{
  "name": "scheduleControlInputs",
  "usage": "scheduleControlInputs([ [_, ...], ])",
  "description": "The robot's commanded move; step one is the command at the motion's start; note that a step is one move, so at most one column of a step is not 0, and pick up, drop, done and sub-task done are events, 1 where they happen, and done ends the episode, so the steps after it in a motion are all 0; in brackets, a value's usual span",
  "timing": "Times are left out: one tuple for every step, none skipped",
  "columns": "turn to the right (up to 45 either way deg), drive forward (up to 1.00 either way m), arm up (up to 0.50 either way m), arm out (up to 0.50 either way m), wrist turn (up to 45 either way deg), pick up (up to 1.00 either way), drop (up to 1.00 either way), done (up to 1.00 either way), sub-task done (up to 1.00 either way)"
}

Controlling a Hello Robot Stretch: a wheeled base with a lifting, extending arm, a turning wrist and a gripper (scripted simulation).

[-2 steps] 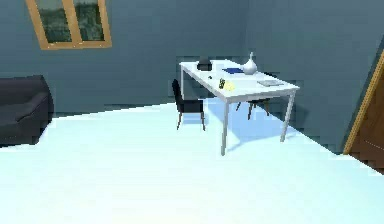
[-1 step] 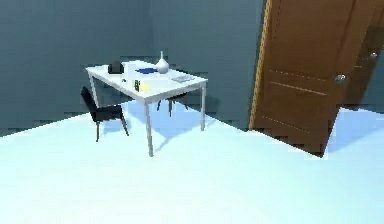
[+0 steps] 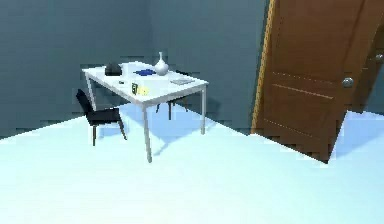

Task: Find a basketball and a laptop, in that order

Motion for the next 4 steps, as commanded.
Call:
scheduleControlInputs([
  [-45.0,0.0,0.0,0.0,0.0,0.0,0.0,0.0,0.0],
  [-33.0,0.0,0.0,0.0,0.0,0.0,0.0,0.0,0.0],
  [0.0,0.3,0.0,0.0,0.0,0.0,0.0,0.0,0.0],
  [-45.0,0.0,0.0,0.0,0.0,0.0,0.0,0.0,0.0],
])
